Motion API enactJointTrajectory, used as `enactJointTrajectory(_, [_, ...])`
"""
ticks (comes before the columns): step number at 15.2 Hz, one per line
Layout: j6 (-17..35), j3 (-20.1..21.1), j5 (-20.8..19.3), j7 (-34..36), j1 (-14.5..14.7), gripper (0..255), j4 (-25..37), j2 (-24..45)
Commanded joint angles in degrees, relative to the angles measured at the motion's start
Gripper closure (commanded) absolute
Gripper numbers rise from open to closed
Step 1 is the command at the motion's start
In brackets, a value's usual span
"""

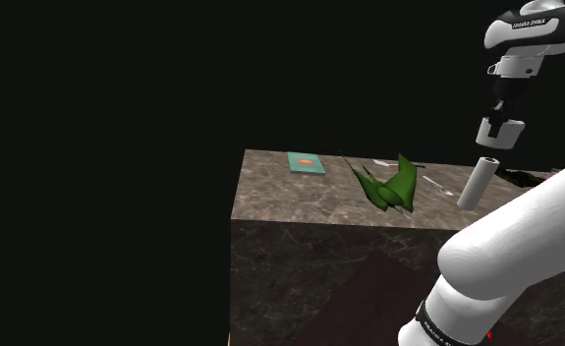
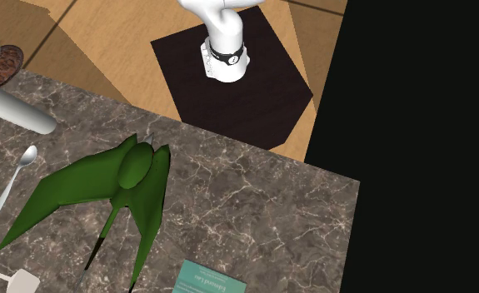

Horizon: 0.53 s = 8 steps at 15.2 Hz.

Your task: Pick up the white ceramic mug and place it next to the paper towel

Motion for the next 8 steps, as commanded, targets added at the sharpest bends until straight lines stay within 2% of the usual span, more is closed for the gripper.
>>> enactJointTrajectory(1, [0.9,-4.0,1.2,-4.0,0.5,255,2.8,3.0])
enactJointTrajectory(5, [2.8,-13.8,6.8,-13.3,1.9,255,9.1,11.5])
enactJointTrajectory(7, [3.7,-20.0,12.9,-19.8,2.0,255,12.7,18.4])
enactJointTrajectory(8, [4.0,-22.8,17.4,-23.9,0.9,255,14.7,23.1])
